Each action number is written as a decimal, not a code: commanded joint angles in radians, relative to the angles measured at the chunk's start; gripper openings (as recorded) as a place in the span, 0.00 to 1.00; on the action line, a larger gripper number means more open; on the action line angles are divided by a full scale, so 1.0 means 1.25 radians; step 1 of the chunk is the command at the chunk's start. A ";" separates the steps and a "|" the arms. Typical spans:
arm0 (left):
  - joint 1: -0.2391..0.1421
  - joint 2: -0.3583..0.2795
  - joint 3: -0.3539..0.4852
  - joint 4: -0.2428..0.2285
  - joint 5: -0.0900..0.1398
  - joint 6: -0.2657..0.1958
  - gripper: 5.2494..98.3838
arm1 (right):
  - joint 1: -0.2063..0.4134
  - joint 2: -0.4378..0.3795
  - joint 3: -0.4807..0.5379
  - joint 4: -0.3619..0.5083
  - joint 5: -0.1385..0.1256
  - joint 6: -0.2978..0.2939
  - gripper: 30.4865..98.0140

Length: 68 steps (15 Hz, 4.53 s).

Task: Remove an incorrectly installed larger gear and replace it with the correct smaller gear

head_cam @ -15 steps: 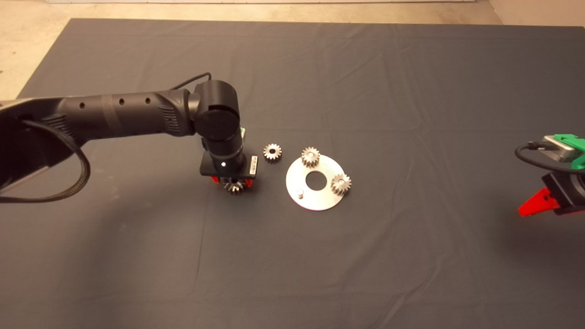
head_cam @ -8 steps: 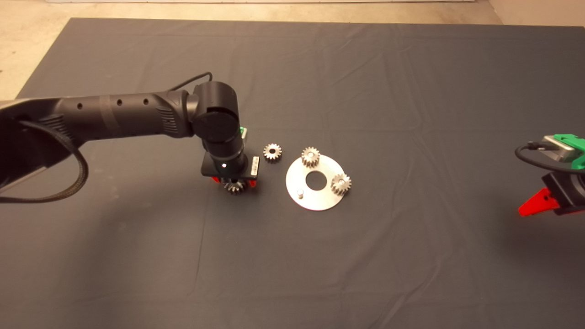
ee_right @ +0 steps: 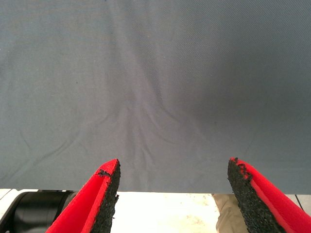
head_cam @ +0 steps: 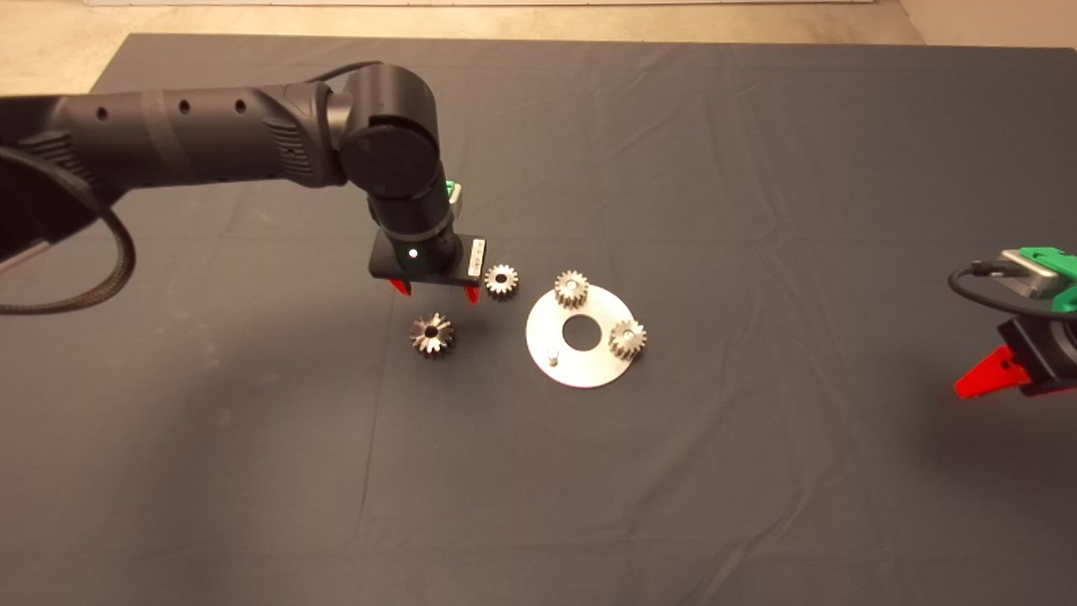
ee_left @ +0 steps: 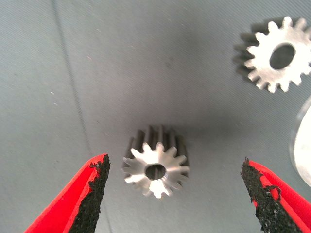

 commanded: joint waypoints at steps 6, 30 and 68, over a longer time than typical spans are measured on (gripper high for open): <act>0.002 0.144 -0.166 -0.019 0.043 0.054 0.68 | 0.013 -0.006 0.007 0.008 -0.002 0.006 0.42; 0.033 0.190 -0.312 -0.016 -0.019 0.146 0.68 | 0.018 0.001 0.003 0.008 -0.002 0.006 0.42; 0.058 0.221 -0.370 -0.011 -0.047 0.198 0.60 | 0.029 0.022 -0.007 0.008 -0.001 0.012 0.42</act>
